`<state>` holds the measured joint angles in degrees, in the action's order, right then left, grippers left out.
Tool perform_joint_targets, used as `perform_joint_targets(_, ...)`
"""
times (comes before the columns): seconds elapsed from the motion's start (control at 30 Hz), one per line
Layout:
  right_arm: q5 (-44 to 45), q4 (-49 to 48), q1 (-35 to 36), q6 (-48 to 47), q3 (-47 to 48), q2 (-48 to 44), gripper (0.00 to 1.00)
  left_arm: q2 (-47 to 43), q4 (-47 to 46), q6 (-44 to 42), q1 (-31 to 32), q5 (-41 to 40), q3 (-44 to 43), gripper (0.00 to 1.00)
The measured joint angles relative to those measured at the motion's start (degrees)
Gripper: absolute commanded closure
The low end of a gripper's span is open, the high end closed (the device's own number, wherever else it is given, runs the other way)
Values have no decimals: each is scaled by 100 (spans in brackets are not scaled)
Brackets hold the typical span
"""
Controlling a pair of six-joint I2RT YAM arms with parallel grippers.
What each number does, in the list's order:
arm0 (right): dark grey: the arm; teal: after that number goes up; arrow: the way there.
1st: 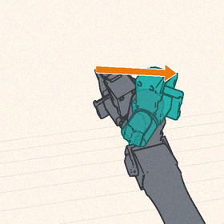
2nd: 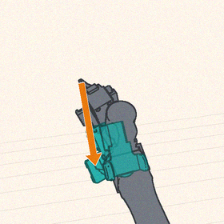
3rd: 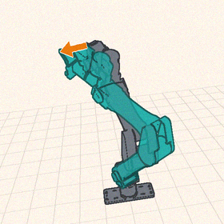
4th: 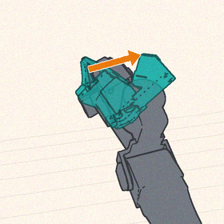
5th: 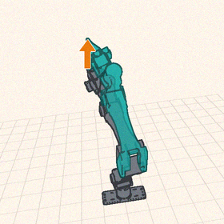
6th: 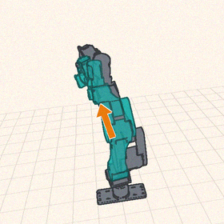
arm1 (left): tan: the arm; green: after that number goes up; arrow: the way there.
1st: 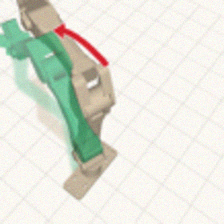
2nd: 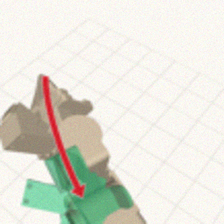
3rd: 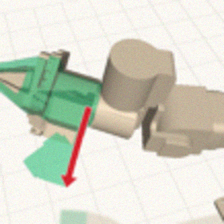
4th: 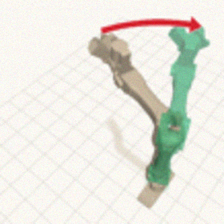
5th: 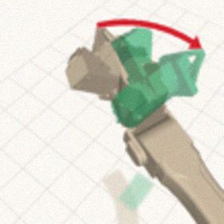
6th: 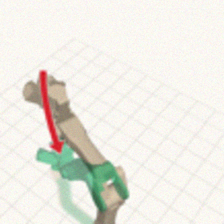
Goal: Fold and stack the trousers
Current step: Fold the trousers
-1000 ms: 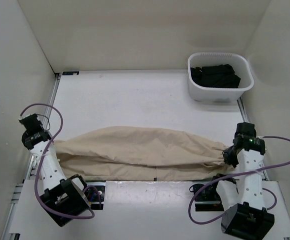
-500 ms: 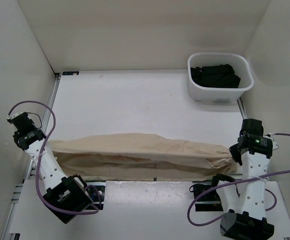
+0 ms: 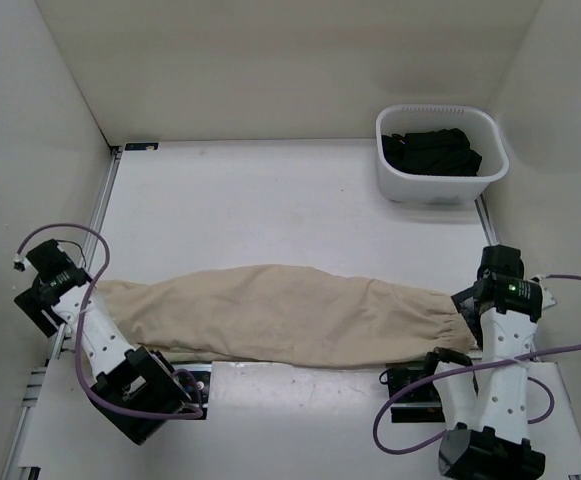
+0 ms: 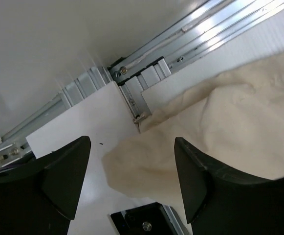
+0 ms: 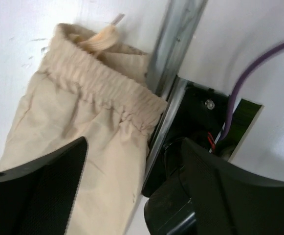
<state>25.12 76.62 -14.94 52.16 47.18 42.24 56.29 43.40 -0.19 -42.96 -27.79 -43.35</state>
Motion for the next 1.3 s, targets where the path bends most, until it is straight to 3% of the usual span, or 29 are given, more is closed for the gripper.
perform_joint_targets(0.17,-581,-643,160,-859,549,673,43,356,656,-2,-2,262,-1443,17)
perform_joint_targets(0.23,-750,-986,535,-953,595,1012,46,555,686,15,79,385,-2055,20)
perform_joint_targets(0.3,-841,-1222,1029,-925,566,1349,56,684,634,17,323,461,-2223,22)
perform_joint_targets(0.43,-901,-1596,2072,-577,221,1875,65,1012,584,24,1187,514,-1327,32)
perform_joint_targets(0.5,-981,-1738,2371,-396,-17,2212,70,1370,614,24,1672,509,-586,45)
perform_joint_targets(0.57,-1078,-1882,2485,-262,-243,2608,70,1738,737,13,2050,546,-61,52)
perform_joint_targets(0.73,-1161,-2291,2251,-24,-595,3709,76,2337,485,-2,2474,407,387,54)
perform_joint_targets(0.83,-1296,-2400,1727,20,-446,4251,78,3005,201,-2,2476,315,-17,54)
perform_joint_targets(1.0,-1274,-2100,1217,-7,273,5123,80,3971,-254,-2,2507,319,-1438,52)
perform_joint_targets(1.17,-1097,-2168,1119,-179,1268,5849,80,4155,-376,-4,2520,365,-2203,42)
perform_joint_targets(1.3,-1067,-2605,1132,-315,1576,5934,78,3985,236,-9,2404,809,-2494,31)
